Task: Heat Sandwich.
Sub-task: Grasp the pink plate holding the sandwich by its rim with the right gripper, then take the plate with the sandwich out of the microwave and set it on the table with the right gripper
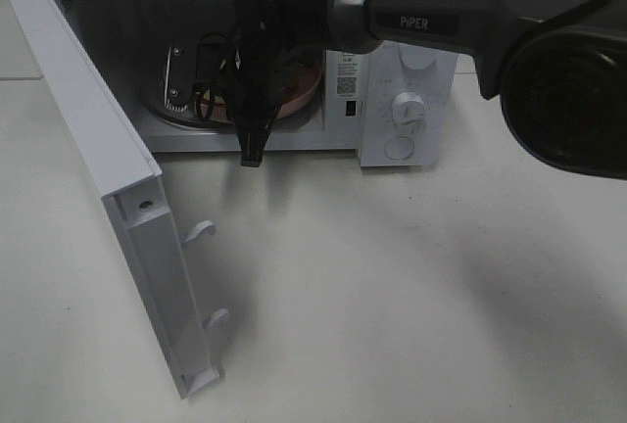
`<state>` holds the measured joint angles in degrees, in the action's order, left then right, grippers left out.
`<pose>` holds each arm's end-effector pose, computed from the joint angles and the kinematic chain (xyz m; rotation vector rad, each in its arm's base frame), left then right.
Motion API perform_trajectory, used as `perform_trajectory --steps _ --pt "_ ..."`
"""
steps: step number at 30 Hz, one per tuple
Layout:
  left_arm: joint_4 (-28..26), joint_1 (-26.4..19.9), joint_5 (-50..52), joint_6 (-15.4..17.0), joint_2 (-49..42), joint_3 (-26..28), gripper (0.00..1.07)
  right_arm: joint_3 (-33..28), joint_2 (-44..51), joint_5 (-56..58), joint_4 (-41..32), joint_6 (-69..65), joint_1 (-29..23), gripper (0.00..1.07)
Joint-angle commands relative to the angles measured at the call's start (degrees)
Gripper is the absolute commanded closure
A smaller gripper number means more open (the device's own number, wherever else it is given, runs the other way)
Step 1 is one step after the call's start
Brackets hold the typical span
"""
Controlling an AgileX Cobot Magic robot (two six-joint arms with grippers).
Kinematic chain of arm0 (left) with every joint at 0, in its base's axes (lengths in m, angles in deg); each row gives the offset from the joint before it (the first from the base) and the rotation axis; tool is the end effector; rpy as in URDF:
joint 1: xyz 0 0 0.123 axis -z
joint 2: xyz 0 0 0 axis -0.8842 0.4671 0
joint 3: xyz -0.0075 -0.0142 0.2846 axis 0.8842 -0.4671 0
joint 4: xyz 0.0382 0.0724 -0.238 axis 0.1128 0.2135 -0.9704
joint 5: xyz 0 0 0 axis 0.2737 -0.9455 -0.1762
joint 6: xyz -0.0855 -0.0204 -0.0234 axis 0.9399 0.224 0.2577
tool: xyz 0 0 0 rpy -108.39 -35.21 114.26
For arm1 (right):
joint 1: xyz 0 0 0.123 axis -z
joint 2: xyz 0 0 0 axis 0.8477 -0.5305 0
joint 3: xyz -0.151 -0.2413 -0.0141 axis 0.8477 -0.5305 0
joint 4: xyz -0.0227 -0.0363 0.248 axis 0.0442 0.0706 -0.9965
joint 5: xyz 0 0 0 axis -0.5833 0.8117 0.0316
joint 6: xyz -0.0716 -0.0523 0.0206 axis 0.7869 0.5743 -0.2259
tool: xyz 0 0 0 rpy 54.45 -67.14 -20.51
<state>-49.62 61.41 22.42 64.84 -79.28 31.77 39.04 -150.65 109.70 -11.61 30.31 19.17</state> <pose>-0.0089 -0.0039 0.2807 -0.0270 2.0420 -0.0598 0.4283 0.3311 0.1505 -1.8196 1.7382 -0.2640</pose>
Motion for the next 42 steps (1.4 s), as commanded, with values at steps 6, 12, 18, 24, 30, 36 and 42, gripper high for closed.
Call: perform_trajectory --steps 6,12,18,24,30,36,42 --pt "-0.23 -0.17 0.80 0.11 -0.23 -0.17 0.07 -0.29 0.11 2.06 -1.72 -2.01 0.23 1.07" --pt "-0.23 -0.17 0.80 0.11 -0.23 -0.17 0.07 -0.29 0.23 3.55 -2.58 -1.20 0.23 1.07" --pt "-0.23 -0.17 0.80 0.11 -0.23 -0.17 0.07 -0.74 1.72 3.84 -4.13 2.41 0.17 1.07" --pt "-0.23 -0.17 0.80 0.11 -0.23 -0.17 0.07 -3.61 4.64 3.72 -6.76 9.22 0.17 1.07" --pt "-0.23 -0.17 0.80 0.11 -0.23 -0.17 0.07 -7.10 7.39 2.81 -7.68 12.72 0.17 1.07" --pt "-0.23 -0.17 0.80 0.11 -0.23 -0.17 0.07 -11.57 11.23 2.69 -7.73 16.04 0.17 1.07" --pt "-0.23 -0.17 0.80 0.11 -0.23 -0.17 0.07 -15.99 14.73 1.83 -7.73 18.45 0.11 1.07"
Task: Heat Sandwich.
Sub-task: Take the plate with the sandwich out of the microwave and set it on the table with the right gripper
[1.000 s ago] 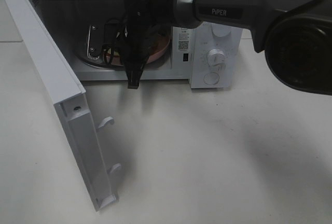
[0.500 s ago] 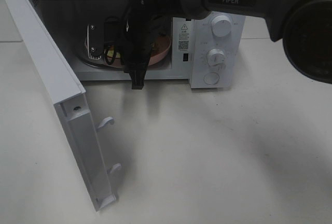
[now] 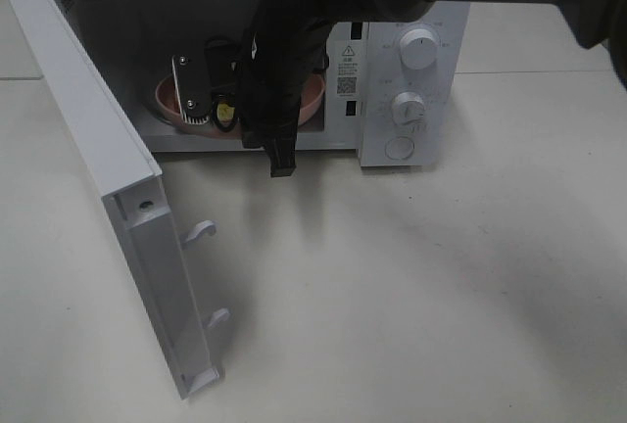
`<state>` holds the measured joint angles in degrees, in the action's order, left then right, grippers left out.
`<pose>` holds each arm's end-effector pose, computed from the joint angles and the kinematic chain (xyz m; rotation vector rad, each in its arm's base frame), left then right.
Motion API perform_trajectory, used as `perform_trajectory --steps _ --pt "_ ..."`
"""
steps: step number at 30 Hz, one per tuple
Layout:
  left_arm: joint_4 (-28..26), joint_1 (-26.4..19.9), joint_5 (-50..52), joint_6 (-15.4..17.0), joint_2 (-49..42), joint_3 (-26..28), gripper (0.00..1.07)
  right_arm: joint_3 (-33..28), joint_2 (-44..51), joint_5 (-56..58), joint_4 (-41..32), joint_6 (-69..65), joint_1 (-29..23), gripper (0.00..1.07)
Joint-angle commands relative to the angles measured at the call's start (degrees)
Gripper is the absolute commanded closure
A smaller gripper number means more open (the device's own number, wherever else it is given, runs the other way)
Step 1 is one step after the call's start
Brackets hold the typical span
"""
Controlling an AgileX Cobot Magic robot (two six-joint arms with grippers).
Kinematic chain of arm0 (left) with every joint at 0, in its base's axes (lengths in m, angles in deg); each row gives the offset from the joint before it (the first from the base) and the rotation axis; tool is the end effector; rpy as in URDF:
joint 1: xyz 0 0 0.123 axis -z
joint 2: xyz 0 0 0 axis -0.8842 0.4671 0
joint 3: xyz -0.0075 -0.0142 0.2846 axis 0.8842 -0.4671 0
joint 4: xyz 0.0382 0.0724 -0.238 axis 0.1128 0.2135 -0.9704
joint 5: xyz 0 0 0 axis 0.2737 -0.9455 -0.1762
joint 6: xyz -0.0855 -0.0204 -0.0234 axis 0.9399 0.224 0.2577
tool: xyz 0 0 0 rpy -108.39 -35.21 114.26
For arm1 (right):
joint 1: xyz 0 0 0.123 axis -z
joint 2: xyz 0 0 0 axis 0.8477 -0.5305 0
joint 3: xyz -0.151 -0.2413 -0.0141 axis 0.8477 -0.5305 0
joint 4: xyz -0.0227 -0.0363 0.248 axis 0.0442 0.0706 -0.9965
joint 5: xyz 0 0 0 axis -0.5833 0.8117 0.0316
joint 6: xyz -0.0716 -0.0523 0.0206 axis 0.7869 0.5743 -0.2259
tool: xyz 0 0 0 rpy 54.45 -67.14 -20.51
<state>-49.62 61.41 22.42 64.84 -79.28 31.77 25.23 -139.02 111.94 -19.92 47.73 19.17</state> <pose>-0.0089 -0.0039 0.2807 -0.0270 2.0420 -0.0598 0.3893 0.3097 0.1819 -2.0668 1.5852 -0.2112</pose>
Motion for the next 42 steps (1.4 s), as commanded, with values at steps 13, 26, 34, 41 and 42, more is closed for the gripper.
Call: perform_trajectory --steps 13,26,34,41,42 --pt "-0.23 -0.17 0.80 0.11 -0.23 -0.17 0.07 -22.40 16.79 -7.79 0.63 8.14 0.00 1.07" --pt "-0.23 -0.17 0.80 0.11 -0.23 -0.17 0.07 -43.03 32.83 -17.76 0.63 9.91 0.00 1.07" --pt "-0.23 -0.17 0.80 0.11 -0.23 -0.17 0.07 -54.43 42.23 -18.62 1.09 9.91 0.00 1.07" --pt "-0.23 -0.17 0.80 0.11 -0.23 -0.17 0.07 -61.82 50.53 -18.62 1.26 9.63 0.00 1.07" --pt "-0.23 -0.17 0.80 0.11 -0.23 -0.17 0.07 -61.82 50.53 -18.62 1.26 9.63 0.00 1.07"
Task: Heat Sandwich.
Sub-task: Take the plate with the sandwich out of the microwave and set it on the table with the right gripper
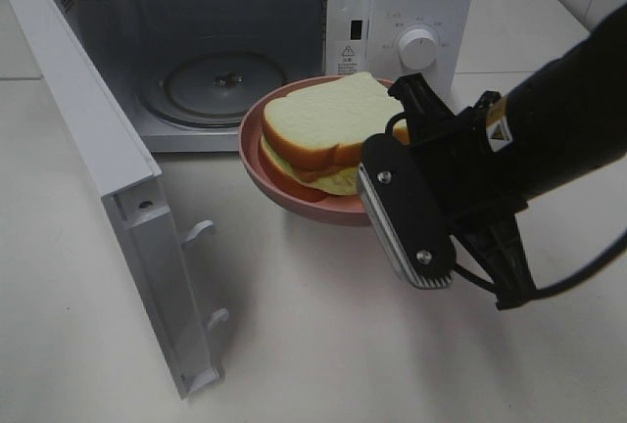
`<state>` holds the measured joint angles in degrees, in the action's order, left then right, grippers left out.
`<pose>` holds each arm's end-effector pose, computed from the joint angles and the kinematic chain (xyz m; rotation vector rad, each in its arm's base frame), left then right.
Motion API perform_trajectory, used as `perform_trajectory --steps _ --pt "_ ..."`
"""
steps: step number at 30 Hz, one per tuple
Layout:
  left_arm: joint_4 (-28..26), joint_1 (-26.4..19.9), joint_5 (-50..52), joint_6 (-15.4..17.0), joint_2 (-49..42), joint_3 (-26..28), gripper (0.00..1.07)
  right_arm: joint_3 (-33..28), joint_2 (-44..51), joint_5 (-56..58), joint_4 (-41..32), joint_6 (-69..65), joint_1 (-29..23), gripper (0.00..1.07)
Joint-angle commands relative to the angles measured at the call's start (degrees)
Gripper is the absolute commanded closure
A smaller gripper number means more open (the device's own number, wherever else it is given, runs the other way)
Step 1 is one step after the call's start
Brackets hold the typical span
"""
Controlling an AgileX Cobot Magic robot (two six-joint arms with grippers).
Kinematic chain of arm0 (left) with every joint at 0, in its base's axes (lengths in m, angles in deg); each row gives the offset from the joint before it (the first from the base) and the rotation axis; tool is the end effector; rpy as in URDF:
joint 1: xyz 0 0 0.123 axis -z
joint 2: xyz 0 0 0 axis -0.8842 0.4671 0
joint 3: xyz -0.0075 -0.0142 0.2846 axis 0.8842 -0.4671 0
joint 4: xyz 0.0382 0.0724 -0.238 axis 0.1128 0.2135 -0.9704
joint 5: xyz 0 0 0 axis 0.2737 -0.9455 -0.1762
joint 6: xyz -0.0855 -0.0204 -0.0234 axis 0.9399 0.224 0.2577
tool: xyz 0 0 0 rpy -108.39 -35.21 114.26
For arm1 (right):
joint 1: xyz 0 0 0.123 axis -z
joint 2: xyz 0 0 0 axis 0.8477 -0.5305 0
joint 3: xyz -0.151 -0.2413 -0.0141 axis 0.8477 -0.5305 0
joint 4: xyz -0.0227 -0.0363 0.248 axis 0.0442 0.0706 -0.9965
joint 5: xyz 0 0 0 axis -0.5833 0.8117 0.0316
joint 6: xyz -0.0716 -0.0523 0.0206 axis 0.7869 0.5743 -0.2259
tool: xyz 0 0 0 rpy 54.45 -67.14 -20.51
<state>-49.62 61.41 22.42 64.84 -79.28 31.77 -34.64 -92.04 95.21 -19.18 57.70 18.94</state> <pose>-0.0089 -0.0039 0.2807 -0.0270 2.0420 -0.0598 0.2135 0.1705 0.2200 -2.1653 1.3448 -0.2950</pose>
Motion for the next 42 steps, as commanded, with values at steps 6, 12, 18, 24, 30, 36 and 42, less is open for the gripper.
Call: perform_trajectory --steps 6,12,18,24,30,36,42 --pt "-0.23 -0.17 0.80 0.11 -0.23 -0.17 0.07 -7.68 11.75 0.46 1.15 -2.52 0.23 1.07" --pt "-0.23 -0.17 0.80 0.11 -0.23 -0.17 0.07 -11.29 18.11 4.93 7.62 -11.75 0.23 1.07" --pt "-0.23 -0.17 0.80 0.11 -0.23 -0.17 0.07 -13.41 21.89 9.74 14.50 -24.47 0.23 1.07" --pt "-0.23 -0.17 0.80 0.11 -0.23 -0.17 0.07 -14.44 22.80 15.24 24.06 -42.97 0.23 1.07" --pt "-0.23 -0.17 0.80 0.11 -0.23 -0.17 0.07 -14.50 22.57 19.71 29.74 -61.19 0.23 1.07" --pt "-0.23 -0.17 0.80 0.11 -0.23 -0.17 0.07 -14.50 22.17 21.20 33.29 -70.87 0.23 1.07" --pt "-0.23 -0.17 0.80 0.11 -0.23 -0.17 0.07 -14.50 15.87 23.55 37.64 -79.93 0.40 1.07"
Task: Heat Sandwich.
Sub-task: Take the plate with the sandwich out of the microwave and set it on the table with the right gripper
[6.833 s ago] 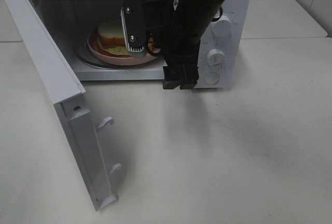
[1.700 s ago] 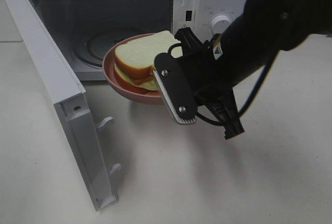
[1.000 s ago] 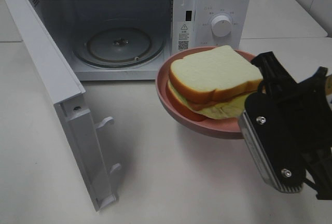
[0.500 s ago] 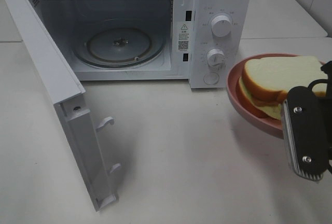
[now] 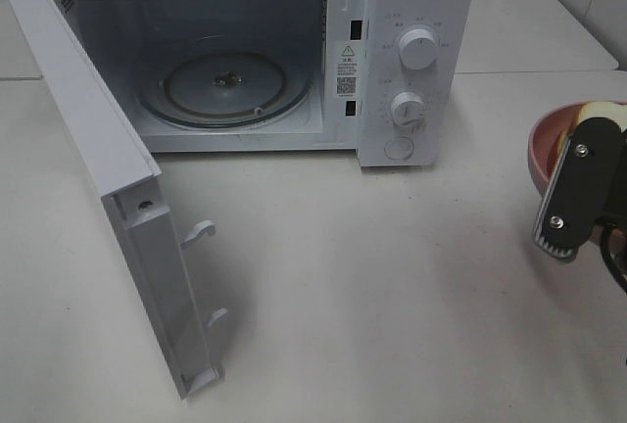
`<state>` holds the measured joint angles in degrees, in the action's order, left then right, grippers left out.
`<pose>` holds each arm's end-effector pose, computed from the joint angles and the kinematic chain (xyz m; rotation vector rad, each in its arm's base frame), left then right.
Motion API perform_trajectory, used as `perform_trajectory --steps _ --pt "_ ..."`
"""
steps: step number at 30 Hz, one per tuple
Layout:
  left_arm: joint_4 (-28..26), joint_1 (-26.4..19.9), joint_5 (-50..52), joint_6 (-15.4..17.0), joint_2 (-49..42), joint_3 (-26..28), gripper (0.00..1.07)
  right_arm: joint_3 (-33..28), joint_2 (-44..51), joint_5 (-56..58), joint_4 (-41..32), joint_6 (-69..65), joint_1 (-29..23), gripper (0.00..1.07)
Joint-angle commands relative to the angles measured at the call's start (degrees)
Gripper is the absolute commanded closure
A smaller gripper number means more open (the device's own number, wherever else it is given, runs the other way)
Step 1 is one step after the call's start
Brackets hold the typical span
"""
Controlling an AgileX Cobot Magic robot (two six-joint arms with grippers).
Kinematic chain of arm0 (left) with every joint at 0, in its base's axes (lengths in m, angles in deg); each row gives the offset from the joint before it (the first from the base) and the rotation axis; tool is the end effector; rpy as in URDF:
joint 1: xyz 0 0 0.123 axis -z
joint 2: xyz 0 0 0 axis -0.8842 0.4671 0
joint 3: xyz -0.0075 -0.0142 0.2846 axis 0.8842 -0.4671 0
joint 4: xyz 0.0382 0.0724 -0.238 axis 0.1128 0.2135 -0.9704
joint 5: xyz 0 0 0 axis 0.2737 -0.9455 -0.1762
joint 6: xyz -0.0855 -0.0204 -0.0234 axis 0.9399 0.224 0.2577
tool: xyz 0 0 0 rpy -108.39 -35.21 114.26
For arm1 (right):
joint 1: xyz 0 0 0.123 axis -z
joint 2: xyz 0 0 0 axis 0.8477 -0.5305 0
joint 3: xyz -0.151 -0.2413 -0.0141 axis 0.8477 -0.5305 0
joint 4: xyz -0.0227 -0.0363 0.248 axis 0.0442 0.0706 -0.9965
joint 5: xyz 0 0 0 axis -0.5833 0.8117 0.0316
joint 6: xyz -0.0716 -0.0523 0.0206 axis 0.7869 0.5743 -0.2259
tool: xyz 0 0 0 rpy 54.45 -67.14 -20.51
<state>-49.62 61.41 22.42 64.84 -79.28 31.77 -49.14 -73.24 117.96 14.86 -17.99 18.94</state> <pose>-0.0089 -0.0039 0.2807 -0.0270 2.0420 -0.0598 0.1563 0.0762 0.2195 -1.3377 2.2819 -0.5382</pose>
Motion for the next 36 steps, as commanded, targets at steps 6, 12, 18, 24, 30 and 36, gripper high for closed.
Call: perform_trajectory --steps 6,12,18,24,30,36 --pt "-0.23 -0.17 0.80 0.11 -0.23 -0.17 0.07 2.86 -12.32 0.46 5.67 -15.36 0.40 1.07" --pt "-0.23 -0.17 0.80 0.11 -0.23 -0.17 0.07 6.25 -18.68 0.52 6.99 -21.83 0.40 1.06" --pt "-0.23 -0.17 0.80 0.11 -0.23 -0.17 0.07 10.49 -26.24 0.46 6.93 -27.39 2.52 1.06" --pt "-0.23 -0.17 0.80 0.11 -0.23 -0.17 0.07 12.32 -30.25 0.46 6.88 -30.77 7.16 1.06" --pt "-0.23 -0.17 0.80 0.11 -0.23 -0.17 0.07 13.12 -34.15 -1.49 8.65 -35.12 13.18 1.06" --pt "-0.23 -0.17 0.80 0.11 -0.23 -0.17 0.07 13.12 -37.53 -5.44 10.94 -39.99 17.59 1.04"
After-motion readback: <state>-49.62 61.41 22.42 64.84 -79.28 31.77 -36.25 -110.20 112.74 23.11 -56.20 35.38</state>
